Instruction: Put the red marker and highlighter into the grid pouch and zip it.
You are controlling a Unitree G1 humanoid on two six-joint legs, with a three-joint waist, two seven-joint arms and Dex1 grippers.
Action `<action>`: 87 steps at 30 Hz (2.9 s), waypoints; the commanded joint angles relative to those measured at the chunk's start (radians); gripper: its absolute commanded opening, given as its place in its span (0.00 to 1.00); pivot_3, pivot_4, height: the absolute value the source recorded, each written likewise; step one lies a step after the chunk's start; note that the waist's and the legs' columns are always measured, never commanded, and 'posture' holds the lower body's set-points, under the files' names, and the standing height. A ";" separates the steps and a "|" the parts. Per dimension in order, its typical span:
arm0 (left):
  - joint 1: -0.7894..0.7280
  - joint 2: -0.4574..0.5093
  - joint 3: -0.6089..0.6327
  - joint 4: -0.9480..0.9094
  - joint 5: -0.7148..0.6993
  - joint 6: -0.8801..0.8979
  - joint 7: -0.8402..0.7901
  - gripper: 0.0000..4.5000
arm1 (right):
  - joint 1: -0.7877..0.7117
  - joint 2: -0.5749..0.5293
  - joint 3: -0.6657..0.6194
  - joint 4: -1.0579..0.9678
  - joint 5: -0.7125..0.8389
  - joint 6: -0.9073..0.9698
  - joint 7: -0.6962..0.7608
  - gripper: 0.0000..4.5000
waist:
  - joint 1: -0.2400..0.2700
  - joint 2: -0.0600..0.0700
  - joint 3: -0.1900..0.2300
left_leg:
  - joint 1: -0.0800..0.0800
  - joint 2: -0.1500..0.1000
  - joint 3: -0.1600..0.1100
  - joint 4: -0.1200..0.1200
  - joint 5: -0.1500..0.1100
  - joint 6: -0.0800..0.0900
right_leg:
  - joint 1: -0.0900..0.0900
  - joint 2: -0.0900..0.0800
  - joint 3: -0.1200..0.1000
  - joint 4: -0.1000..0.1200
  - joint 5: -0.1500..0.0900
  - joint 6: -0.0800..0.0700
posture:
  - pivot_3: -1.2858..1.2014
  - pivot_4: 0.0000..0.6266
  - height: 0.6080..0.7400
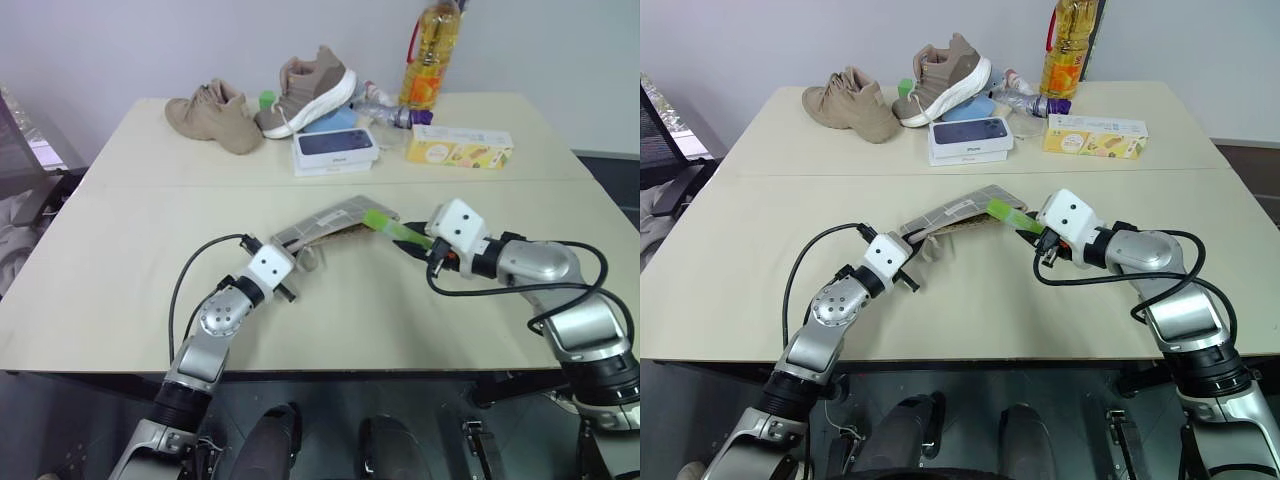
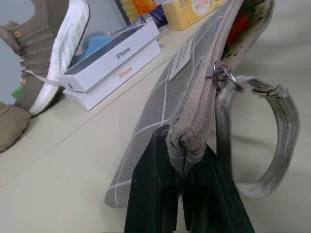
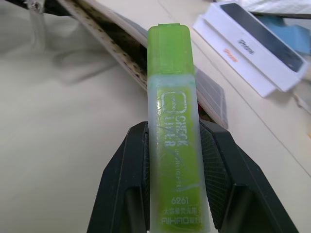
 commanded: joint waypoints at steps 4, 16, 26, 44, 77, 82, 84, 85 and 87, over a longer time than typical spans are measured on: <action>-0.001 -0.009 0.013 -0.042 -0.019 -0.011 0.005 0.00 | -0.002 -0.006 0.006 0.018 -0.039 -0.033 0.012 0.19 | 0.000 0.000 0.000 | 0.000 0.000 0.000 0.000 0.000 0.000 | 0.000 0.000 0.000 0.000 0.000 0.000 | 0.52 0.24 0.99; 0.029 0.009 -0.043 -0.093 -0.040 -0.074 -0.097 0.00 | -0.051 -0.063 0.087 0.060 -0.212 -0.163 0.048 0.19 | -0.001 0.000 0.000 | 0.000 0.000 0.000 0.000 0.000 0.000 | 0.000 0.000 0.000 0.000 0.000 0.000 | 0.52 0.24 0.99; 0.049 0.009 -0.081 -0.125 -0.088 -0.077 -0.192 0.00 | -0.081 -0.087 0.188 -0.017 -0.297 -0.313 0.167 0.19 | -0.002 0.000 0.000 | 0.000 0.000 0.000 0.000 0.000 0.000 | 0.000 0.000 0.000 0.000 0.000 0.000 | 0.52 0.24 0.99; -0.045 -0.103 0.040 -0.100 -0.208 0.203 -0.070 0.00 | -0.110 -0.001 -0.150 -0.174 0.210 0.131 0.217 0.94 | 0.001 0.000 0.000 | 0.000 0.000 -0.001 0.000 0.000 0.000 | 0.000 0.000 0.000 0.000 0.000 0.000 | 0.52 0.24 0.99; -0.151 -0.200 0.108 -0.085 -0.329 0.373 0.000 0.00 | -0.164 0.380 0.049 -0.008 0.048 0.228 -0.244 0.01 | -0.003 -0.001 0.000 | 0.000 -0.001 -0.001 0.000 0.000 0.000 | 0.000 0.001 0.000 0.001 0.001 0.001 | 0.52 0.24 0.99; -0.147 -0.165 0.103 -0.067 -0.305 0.344 -0.008 0.00 | -0.179 0.306 -0.010 -0.003 0.041 0.218 -0.240 0.01 | -0.004 -0.001 0.000 | 0.000 -0.001 -0.001 0.000 0.000 0.000 | 0.000 0.001 0.000 0.001 0.001 0.001 | 0.52 0.24 0.99; -0.135 -0.127 0.098 -0.060 -0.278 0.315 -0.021 0.00 | -0.214 0.246 -0.072 0.050 0.016 0.191 -0.262 0.01 | -0.005 -0.001 0.000 | 0.000 -0.001 -0.001 0.000 0.000 0.000 | -0.001 0.001 0.000 0.001 0.001 0.001 | 0.52 0.24 0.99; -0.125 -0.109 0.095 -0.062 -0.266 0.304 -0.027 0.00 | -0.229 0.217 -0.102 0.079 0.009 0.179 -0.270 0.01 | -0.004 -0.001 0.000 | 0.000 -0.001 -0.001 0.000 0.000 0.000 | -0.001 0.001 0.000 0.001 0.001 0.001 | 0.52 0.24 0.99; -0.110 -0.084 0.087 -0.066 -0.253 0.286 -0.035 0.00 | -0.243 0.179 -0.134 0.122 0.004 0.161 -0.277 0.01 | -0.002 -0.001 0.000 | 0.000 -0.001 0.000 0.000 0.000 0.000 | -0.001 0.001 0.000 0.001 0.001 0.001 | 0.52 0.24 0.99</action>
